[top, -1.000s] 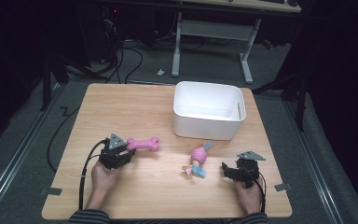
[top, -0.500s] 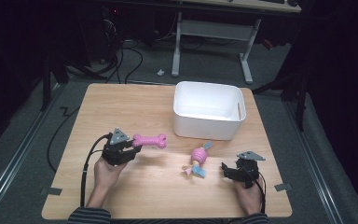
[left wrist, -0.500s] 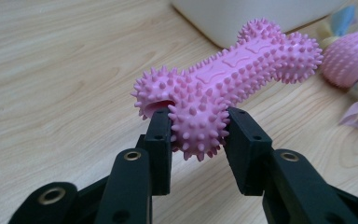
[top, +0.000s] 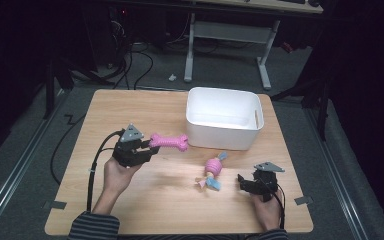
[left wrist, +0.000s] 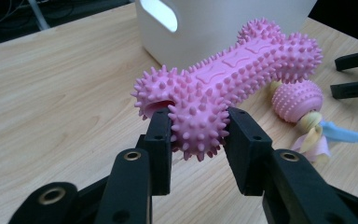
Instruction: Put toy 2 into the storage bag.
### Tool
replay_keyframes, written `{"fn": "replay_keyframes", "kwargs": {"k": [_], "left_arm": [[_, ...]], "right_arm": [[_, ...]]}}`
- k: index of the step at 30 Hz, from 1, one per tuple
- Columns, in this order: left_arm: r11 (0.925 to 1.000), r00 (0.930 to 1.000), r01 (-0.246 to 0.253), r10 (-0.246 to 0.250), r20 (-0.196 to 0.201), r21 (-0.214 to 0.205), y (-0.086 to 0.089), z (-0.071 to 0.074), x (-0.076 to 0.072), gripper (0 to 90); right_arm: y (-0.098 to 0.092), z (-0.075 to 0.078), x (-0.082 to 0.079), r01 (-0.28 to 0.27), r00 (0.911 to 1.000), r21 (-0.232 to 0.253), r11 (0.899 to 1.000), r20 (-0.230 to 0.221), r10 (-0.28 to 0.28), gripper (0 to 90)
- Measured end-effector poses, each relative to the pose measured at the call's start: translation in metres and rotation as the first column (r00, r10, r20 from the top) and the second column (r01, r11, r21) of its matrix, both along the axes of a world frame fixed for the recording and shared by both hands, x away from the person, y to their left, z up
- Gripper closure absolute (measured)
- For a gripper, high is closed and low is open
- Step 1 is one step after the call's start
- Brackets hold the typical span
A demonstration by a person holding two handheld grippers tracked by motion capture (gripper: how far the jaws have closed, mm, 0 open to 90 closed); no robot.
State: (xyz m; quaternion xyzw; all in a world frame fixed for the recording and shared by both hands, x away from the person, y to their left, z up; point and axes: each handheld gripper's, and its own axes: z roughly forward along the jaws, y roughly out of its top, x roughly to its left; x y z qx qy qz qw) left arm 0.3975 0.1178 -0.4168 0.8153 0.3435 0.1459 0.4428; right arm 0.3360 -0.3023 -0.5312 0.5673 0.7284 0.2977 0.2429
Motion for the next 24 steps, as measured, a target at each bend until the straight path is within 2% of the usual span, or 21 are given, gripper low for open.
{"fn": "replay_keyframes", "kwargs": {"k": [6, 16, 20, 24], "left_arm": [[0.9996, 0.9998, 0.022, -0.022, 0.000, -0.017, -0.009, 0.013, 0.005, 63.9], [0.9978, 0.9979, 0.065, -0.065, 0.002, -0.012, -0.031, 0.036, 0.018, 63.9], [0.9965, 0.9965, 0.084, -0.084, 0.002, -0.002, -0.042, 0.043, 0.024, 63.9], [0.9952, 0.9952, 0.097, -0.097, -0.004, -0.010, -0.052, 0.048, 0.031, 63.8]], "right_arm": [[0.000, 0.000, 0.000, 0.000, 1.0000, 0.000, 1.000, 0.000, 0.000, 17.9], [0.000, 0.000, 0.000, 0.000, 1.0000, 0.000, 1.000, 0.000, 0.000, 17.9], [0.000, 0.000, 0.000, 0.000, 1.0000, -0.001, 1.000, 0.000, 0.000, 17.9], [0.000, 0.000, 0.000, 0.000, 1.0000, 0.000, 1.000, 0.000, 0.000, 17.9]]}}
